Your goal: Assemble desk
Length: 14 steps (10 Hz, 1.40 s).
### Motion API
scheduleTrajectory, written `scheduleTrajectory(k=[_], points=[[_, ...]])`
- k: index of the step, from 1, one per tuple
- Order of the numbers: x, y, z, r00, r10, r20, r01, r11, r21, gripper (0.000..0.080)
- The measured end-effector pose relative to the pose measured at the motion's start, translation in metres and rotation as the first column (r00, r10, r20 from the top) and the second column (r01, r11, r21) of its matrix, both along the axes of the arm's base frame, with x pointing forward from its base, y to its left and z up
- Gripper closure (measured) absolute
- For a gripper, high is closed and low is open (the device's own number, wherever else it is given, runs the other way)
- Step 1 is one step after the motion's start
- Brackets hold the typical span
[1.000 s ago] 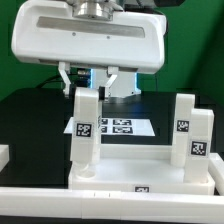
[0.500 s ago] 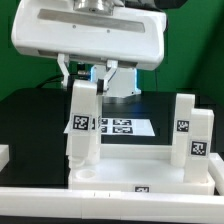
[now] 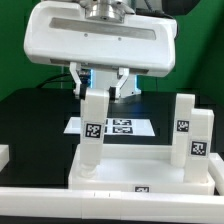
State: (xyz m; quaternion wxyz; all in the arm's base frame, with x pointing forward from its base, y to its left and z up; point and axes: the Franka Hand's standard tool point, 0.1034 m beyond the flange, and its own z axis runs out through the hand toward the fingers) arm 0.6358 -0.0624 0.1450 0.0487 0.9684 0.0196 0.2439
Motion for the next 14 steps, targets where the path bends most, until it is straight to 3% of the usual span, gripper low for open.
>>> scheduleTrajectory(k=[6,14], points=[[-0.007,-0.002,0.003,1.0,-0.005,0.0,0.005,1.0,0.001,0.0509],[-0.011,-0.004,-0.018,1.0,-0.005,-0.02,0.005,1.0,-0.011,0.0509]])
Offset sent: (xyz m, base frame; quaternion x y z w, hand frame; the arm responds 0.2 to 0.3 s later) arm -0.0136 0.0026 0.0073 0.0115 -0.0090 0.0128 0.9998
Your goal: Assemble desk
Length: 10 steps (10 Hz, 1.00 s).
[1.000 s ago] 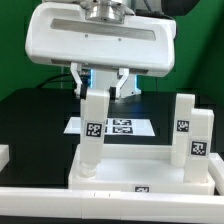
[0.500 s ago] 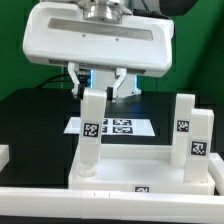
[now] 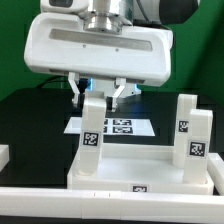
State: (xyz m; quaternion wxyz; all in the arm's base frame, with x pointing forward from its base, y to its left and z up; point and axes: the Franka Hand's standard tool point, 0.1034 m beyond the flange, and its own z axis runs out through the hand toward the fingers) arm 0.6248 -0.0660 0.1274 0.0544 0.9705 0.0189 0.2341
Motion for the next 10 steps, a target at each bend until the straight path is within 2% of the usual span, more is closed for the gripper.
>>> scheduleTrajectory(k=[4,6,7,8,9,10], points=[[-0.0013,-0.0023,0.0,0.999,-0.002,0.042,0.003,1.0,-0.025,0.0509],[-0.0012,-0.0023,0.0,0.999,-0.002,0.042,0.003,1.0,-0.025,0.0501],[-0.0012,-0.0023,0.0,0.999,-0.002,0.042,0.003,1.0,-0.025,0.0314],[-0.0012,-0.0023,0.0,0.999,-0.002,0.042,0.003,1.0,-0.025,0.0314],[-0.0015,-0.0027,-0.0002,0.999,-0.003,0.041,0.004,1.0,-0.025,0.0188],[-0.0025,-0.0051,-0.0008,0.999,-0.004,0.039,0.005,1.0,-0.027,0.0188]])
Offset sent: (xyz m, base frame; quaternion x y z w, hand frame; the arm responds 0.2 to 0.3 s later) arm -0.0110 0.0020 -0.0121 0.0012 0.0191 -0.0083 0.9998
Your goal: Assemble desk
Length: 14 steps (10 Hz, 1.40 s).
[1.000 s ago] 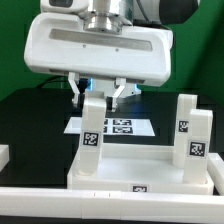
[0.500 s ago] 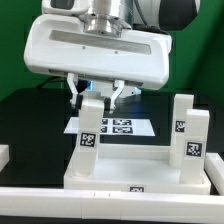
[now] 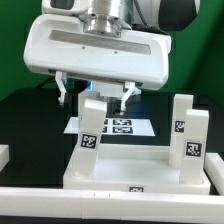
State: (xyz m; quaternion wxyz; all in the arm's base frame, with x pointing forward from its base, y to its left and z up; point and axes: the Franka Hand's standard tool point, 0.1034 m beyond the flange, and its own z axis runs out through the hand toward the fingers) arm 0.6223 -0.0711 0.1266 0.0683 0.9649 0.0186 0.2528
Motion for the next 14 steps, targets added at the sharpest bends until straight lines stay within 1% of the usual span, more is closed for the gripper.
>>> scheduleTrajectory(k=[1,2,3,4,5,6,7,8,9,10,11,12,14], points=[[0.0,-0.004,0.002,1.0,-0.003,0.001,0.003,1.0,-0.001,0.0156],[0.0,-0.006,0.006,1.0,-0.007,0.003,0.007,1.0,0.001,0.0151],[0.0,-0.006,0.012,1.0,-0.009,-0.006,0.009,1.0,0.014,0.0151],[0.002,-0.003,0.022,1.0,-0.008,-0.02,0.009,0.999,0.036,0.0151],[0.003,-0.003,0.028,1.0,-0.009,-0.021,0.01,0.999,0.044,0.0151],[0.001,-0.003,0.024,0.999,-0.01,-0.03,0.012,0.999,0.046,0.0151],[0.0,0.0,0.022,0.999,-0.01,-0.053,0.013,0.998,0.06,0.0151],[0.0,0.0,0.022,0.999,-0.011,-0.052,0.014,0.998,0.059,0.0151],[-0.003,0.001,0.015,0.996,-0.015,-0.09,0.022,0.997,0.075,0.0151],[-0.007,0.004,0.003,0.983,-0.02,-0.18,0.04,0.993,0.11,0.0151],[-0.004,0.005,0.002,0.978,-0.019,-0.208,0.044,0.992,0.119,0.0151],[-0.008,0.01,-0.004,0.958,-0.01,-0.287,0.053,0.989,0.141,0.0151],[-0.004,0.013,-0.008,0.922,0.012,-0.387,0.052,0.987,0.154,0.0151]])
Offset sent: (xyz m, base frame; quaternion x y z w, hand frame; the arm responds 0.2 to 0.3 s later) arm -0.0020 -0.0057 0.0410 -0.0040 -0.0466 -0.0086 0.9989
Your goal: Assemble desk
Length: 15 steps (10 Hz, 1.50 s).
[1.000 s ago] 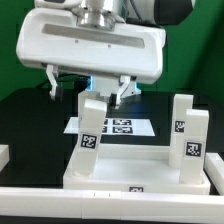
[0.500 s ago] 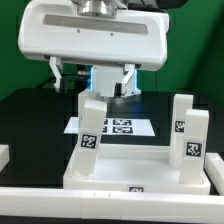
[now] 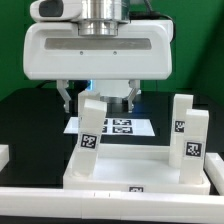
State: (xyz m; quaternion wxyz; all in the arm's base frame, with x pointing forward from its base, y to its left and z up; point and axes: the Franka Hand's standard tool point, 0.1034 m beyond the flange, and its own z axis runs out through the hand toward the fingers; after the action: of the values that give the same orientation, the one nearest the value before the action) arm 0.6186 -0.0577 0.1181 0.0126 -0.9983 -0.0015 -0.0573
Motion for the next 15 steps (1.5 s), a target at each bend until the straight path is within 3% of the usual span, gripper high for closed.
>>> scheduleTrajectory(k=[2,8,9,10,11,12,13,15], points=[[0.005,0.001,-0.002,0.996,0.016,-0.09,-0.015,1.0,0.01,0.0151],[0.02,-0.01,0.01,0.997,0.019,-0.069,-0.019,1.0,-0.002,0.0151],[0.021,-0.01,0.009,0.998,0.019,-0.06,-0.019,1.0,-0.005,0.0274],[0.02,-0.011,0.008,0.998,0.019,-0.058,-0.02,1.0,-0.007,0.0274],[0.02,-0.011,0.008,0.998,0.019,-0.058,-0.02,1.0,-0.007,0.0452],[0.021,-0.012,0.008,0.998,0.018,-0.056,-0.019,1.0,-0.008,0.0452],[0.021,-0.012,0.008,0.998,0.018,-0.055,-0.019,1.0,-0.008,0.0502],[0.021,-0.012,0.008,0.998,0.006,-0.056,-0.006,1.0,-0.007,0.0502]])
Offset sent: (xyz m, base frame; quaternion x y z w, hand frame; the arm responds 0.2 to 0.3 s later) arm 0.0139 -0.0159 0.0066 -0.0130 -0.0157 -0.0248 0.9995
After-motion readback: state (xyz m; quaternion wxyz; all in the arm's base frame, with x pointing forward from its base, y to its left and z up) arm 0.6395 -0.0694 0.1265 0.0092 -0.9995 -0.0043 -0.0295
